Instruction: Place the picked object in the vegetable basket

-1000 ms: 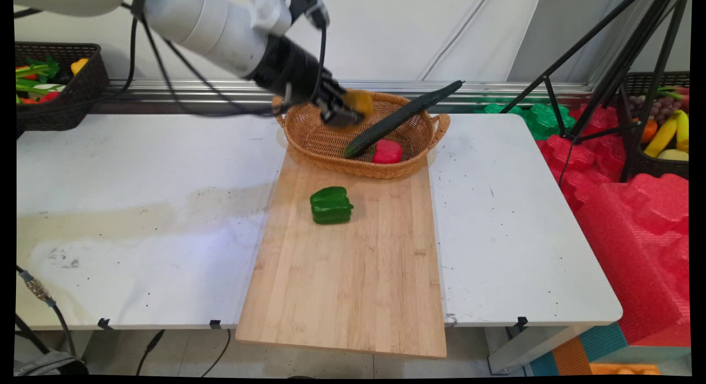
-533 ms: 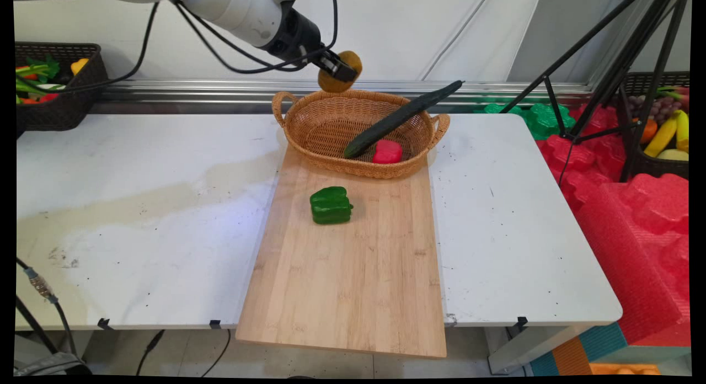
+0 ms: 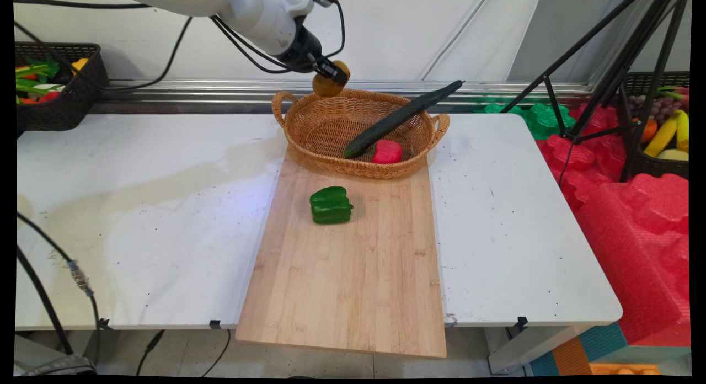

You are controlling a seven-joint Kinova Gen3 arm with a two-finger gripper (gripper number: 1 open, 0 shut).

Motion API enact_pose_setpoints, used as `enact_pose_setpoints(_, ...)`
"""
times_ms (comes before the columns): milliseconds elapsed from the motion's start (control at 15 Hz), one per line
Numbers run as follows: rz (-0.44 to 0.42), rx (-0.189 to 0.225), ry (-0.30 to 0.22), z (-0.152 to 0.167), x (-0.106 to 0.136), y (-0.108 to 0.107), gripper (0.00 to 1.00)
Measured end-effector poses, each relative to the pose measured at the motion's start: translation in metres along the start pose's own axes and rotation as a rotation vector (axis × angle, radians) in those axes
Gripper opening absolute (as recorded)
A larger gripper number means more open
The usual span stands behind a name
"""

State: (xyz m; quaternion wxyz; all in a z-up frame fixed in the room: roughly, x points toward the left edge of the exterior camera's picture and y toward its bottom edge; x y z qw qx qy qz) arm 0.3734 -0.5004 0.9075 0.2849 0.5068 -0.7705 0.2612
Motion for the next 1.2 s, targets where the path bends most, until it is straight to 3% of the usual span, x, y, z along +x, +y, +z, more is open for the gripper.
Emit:
enact_pose_setpoints(533, 0.013, -0.016, -0.147, 0.073, -0.016, -0.009, 0.0)
enact_pose_setpoints(1000, 0.016, -0.026, -0.192, 0.098, -0.024, -0.009, 0.0)
enact_pose_setpoints(1067, 0.017, -0.025, -0.194, 0.1, -0.024, -0.009, 1.0)
enact_pose_setpoints(1200, 0.018, -0.023, -0.192, 0.101, -0.024, -0.009, 1.0)
